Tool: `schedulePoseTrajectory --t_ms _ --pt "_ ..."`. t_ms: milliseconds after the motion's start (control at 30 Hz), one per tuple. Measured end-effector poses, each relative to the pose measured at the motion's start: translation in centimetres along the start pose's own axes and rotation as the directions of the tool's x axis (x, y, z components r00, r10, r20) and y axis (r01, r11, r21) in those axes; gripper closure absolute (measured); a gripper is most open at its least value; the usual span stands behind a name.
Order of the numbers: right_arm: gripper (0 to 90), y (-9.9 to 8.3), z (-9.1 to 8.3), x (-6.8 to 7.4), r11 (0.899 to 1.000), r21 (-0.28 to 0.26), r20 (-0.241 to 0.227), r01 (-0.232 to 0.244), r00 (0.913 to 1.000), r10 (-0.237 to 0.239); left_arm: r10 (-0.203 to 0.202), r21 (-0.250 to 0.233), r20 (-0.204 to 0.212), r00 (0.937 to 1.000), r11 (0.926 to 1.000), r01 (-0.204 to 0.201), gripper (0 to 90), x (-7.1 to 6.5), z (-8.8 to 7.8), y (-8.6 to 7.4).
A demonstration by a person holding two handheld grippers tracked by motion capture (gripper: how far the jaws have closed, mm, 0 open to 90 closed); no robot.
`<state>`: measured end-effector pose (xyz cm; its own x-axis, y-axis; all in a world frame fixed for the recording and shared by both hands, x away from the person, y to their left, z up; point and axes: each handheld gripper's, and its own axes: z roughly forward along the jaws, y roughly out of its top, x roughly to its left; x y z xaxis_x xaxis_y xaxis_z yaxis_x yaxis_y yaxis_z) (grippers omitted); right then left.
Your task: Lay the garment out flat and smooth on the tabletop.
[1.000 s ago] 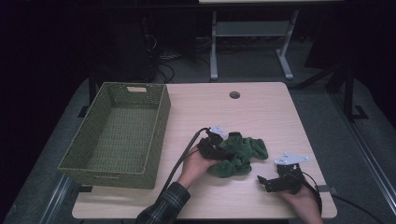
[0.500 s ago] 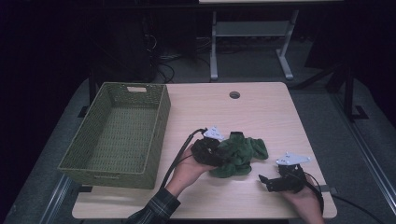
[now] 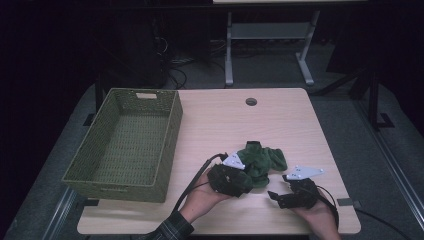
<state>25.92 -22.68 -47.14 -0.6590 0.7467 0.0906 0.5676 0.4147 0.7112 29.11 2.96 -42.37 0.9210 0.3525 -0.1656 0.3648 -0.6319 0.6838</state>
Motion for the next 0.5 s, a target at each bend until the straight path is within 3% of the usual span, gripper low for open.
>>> schedulePoseTrajectory --t_ms 133,267,500 --pt "22.7 0.3 0.4 0.1 1.0 -0.011 -0.04 -0.002 0.9992 0.002 0.008 0.041 -0.023 0.9997 0.9991 -0.007 52.5 0.4 1.2 -0.7" --pt "30.2 0.6 0.7 0.2 1.0 -0.027 -0.062 -0.002 0.9981 0.0 -0.008 0.046 -0.027 0.9996 0.9989 0.01 52.5 0.9 2.1 -1.2" --pt "42.9 1.1 1.3 0.5 1.0 -0.03 -0.078 0.003 0.9969 -0.005 -0.017 0.051 -0.042 0.999 0.9985 0.019 67.3 1.7 2.5 -1.6"
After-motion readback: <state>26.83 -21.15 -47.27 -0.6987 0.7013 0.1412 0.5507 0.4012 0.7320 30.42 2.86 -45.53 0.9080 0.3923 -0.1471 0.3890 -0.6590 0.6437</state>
